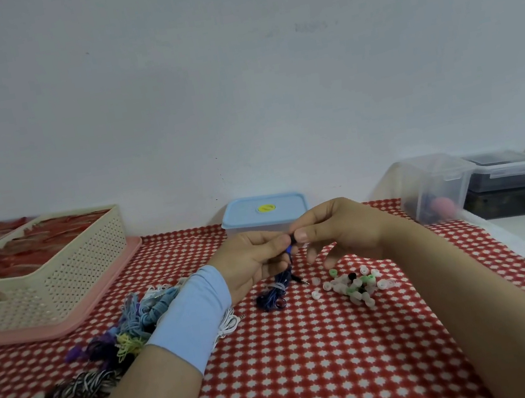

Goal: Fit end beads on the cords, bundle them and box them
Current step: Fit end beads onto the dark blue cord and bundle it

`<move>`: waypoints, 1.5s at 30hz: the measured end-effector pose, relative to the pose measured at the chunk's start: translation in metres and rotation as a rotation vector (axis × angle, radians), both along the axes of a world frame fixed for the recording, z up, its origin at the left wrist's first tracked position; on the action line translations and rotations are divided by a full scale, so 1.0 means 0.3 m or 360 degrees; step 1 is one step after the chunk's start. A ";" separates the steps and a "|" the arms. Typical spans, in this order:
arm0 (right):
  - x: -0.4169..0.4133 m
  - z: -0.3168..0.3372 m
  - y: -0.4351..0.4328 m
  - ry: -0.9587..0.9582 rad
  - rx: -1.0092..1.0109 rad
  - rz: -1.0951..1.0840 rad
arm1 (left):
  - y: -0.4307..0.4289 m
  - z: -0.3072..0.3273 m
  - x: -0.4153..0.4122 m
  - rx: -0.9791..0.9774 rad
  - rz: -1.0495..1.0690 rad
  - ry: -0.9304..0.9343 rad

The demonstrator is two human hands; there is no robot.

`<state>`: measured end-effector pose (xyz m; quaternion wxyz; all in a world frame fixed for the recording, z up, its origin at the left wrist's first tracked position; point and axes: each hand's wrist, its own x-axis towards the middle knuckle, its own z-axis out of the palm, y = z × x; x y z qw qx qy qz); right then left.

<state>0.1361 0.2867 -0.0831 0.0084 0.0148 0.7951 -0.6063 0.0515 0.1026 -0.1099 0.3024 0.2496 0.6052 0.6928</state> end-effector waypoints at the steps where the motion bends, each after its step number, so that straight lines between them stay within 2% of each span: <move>1: -0.003 0.000 -0.002 -0.0007 0.0002 -0.0013 | 0.000 0.000 -0.001 -0.0006 0.0014 0.0030; 4: -0.003 0.001 -0.004 -0.0013 -0.0005 -0.0042 | 0.003 -0.003 -0.001 -0.0002 0.0043 0.0084; 10: 0.003 -0.012 0.002 0.0012 -0.0128 -0.0013 | 0.003 -0.001 0.004 0.0032 -0.0015 0.0002; 17: -0.005 -0.015 -0.010 -0.0014 -0.0029 -0.0029 | -0.004 -0.004 -0.003 -0.0057 0.0033 0.0040; 23: 0.006 -0.010 0.007 -0.0034 -0.0082 0.0023 | 0.002 0.003 0.005 -0.0050 -0.0025 0.0059; 36: -0.001 -0.004 -0.018 0.0222 0.0067 -0.0118 | -0.001 0.014 -0.008 -0.0040 0.0094 0.0059; 39: -0.022 -0.017 -0.031 0.0261 0.0290 -0.0215 | -0.003 0.023 -0.012 -0.0298 0.0231 0.0311; 43: -0.042 -0.031 -0.025 0.0116 0.0712 -0.0167 | -0.018 0.051 -0.027 -0.0878 0.0357 0.1100; 45: -0.050 -0.037 -0.023 0.0108 0.0793 -0.0222 | -0.030 0.067 -0.039 -0.0946 0.0475 0.1286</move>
